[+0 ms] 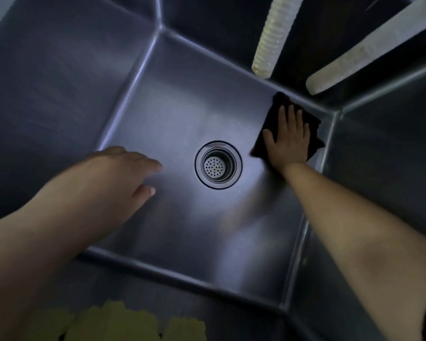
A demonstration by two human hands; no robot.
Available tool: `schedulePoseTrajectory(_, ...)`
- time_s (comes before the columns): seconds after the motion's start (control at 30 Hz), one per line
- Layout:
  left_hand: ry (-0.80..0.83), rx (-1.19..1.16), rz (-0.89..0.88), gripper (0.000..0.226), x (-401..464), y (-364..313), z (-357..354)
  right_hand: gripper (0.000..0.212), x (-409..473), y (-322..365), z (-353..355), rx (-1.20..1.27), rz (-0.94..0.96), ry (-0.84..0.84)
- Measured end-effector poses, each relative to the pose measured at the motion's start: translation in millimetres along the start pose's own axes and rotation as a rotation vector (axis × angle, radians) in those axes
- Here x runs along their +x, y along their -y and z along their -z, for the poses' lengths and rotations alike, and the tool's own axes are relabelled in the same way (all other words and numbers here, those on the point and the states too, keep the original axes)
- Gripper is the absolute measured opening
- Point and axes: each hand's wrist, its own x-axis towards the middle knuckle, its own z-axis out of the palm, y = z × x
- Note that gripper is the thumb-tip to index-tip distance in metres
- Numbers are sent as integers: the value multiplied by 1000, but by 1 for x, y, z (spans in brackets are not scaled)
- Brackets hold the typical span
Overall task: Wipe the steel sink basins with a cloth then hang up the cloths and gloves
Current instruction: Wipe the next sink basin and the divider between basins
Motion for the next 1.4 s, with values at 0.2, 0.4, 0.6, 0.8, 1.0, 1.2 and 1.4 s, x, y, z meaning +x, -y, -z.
schedulePoseTrajectory(0.2, -27, -22, 11, 37, -2, 0, 0, 68, 3, -28, -1, 17, -200, -17)
schedulePoseTrajectory(0.4, -60, -77, -26, 44, -8, -12, 7, 72, -96, 6, -8, 6, -186, -20)
schedulePoseTrajectory(0.6, -47, -61, -56, 47, -5, -13, 9, 79, -195, 68, -19, -15, 50, 78)
schedulePoseTrajectory(0.8, -123, -58, -115, 43, -6, -12, 9, 81, -220, 119, -25, -58, 413, 149)
schedulePoseTrajectory(1.0, -101, -78, -130, 42, -7, -13, 7, 80, -234, 141, -33, -83, 737, 169)
schedulePoseTrajectory(1.2, -46, -68, -111, 43, -9, -11, 7, 71, -241, 97, -33, -27, 903, 189)
schedulePoseTrajectory(1.4, -46, -64, -126, 41, -9, -16, 5, 74, -237, 19, -27, -42, 771, 187)
